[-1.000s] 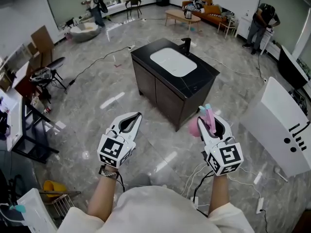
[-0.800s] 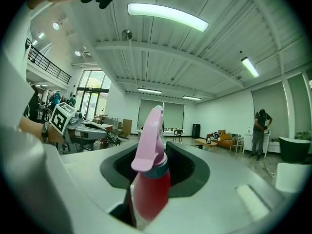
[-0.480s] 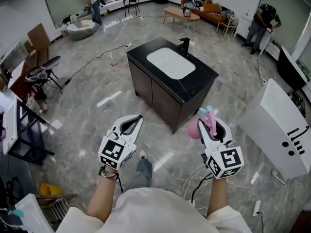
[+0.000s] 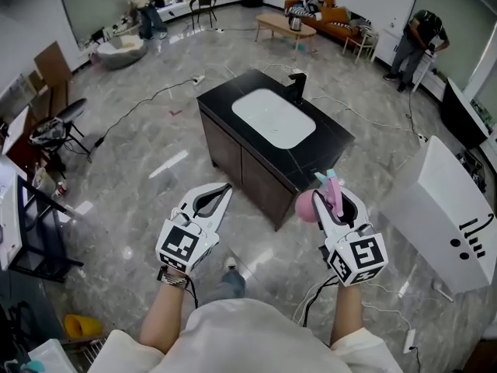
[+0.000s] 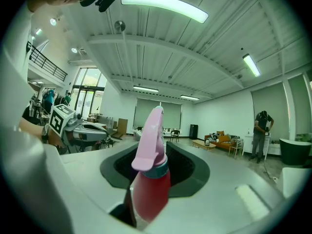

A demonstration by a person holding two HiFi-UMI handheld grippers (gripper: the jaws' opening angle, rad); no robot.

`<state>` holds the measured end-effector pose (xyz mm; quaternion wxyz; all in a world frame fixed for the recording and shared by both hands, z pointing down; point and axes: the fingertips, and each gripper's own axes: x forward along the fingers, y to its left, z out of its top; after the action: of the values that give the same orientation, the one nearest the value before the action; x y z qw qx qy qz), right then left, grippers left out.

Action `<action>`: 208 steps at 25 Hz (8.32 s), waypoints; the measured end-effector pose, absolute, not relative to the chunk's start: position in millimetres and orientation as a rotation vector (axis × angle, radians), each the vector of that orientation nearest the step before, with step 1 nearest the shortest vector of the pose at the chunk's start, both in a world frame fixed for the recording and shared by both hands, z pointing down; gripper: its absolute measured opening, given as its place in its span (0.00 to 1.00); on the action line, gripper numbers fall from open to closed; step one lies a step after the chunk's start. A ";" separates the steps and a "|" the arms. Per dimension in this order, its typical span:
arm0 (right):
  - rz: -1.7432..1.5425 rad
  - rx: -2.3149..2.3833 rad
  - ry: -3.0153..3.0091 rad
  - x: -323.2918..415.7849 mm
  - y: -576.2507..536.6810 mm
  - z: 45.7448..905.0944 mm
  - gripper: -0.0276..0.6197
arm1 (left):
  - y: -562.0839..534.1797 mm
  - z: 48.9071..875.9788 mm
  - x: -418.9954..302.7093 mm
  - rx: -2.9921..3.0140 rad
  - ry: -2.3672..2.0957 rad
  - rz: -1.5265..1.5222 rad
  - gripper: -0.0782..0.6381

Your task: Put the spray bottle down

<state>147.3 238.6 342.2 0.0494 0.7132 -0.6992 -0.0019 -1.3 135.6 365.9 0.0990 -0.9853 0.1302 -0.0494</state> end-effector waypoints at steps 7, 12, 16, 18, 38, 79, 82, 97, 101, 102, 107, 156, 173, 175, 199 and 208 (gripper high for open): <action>-0.020 2.188 -2.129 160.1 167.1 329.4 0.27 | 63.0 359.1 15.7 -2.929 0.363 -0.168 0.11; -0.025 2.193 -2.131 160.9 121.3 328.1 0.27 | 17.0 358.6 19.0 -2.941 0.363 -0.150 0.11; -0.019 2.202 -2.109 166.9 92.3 328.2 0.27 | -17.9 356.1 23.7 -2.926 0.386 -0.126 0.11; -0.011 2.210 -2.104 170.9 77.2 328.0 0.27 | -36.9 355.5 25.0 -2.919 0.410 -0.117 0.11; 0.024 2.210 -2.109 169.7 -46.6 335.6 0.27 | -158.0 380.5 17.4 -2.978 0.475 -0.143 0.11; 0.116 1.899 -2.354 234.2 -305.7 388.9 0.27 | -355.3 419.5 71.0 -2.982 0.790 -0.318 0.11; 0.134 1.871 -2.366 239.9 -325.5 402.2 0.27 | -368.0 425.0 74.3 -2.980 0.828 -0.335 0.11; 0.130 1.668 -2.439 239.1 -404.3 468.0 0.27 | -409.1 450.7 77.1 -2.969 1.008 -0.389 0.11; 0.156 1.617 -2.463 237.2 -424.4 488.0 0.27 | -416.9 454.1 74.5 -2.956 1.063 -0.389 0.11; 0.162 1.604 -2.469 236.7 -428.6 493.3 0.27 | -418.5 454.4 73.4 -2.955 1.082 -0.385 0.11; 0.198 1.568 -2.472 238.0 -448.3 522.7 0.27 | -423.5 460.9 67.7 -2.943 1.161 -0.402 0.11; 0.257 1.422 -2.433 237.0 -479.2 623.2 0.35 | -412.0 506.8 45.9 -2.898 1.444 -0.513 0.11; 0.219 1.540 -2.321 242.2 -458.1 615.3 0.50 | -385.0 500.3 11.3 -2.886 1.479 -0.477 0.11; 0.231 1.549 -2.304 241.7 -449.3 615.5 0.51 | -379.7 501.3 3.9 -2.884 1.482 -0.475 0.11; 0.163 1.707 -2.278 210.1 -323.0 526.3 0.40 | -321.2 455.8 -36.4 -2.886 1.336 -0.337 0.11; 0.130 1.620 -2.410 165.0 -277.5 478.1 0.26 | -295.1 438.1 -56.9 -2.876 1.287 -0.302 0.11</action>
<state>165.0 -277.5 478.1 0.1170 0.5534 -0.8234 0.0444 -56.9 -295.1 438.1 -0.0118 -0.9086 0.4064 -0.0953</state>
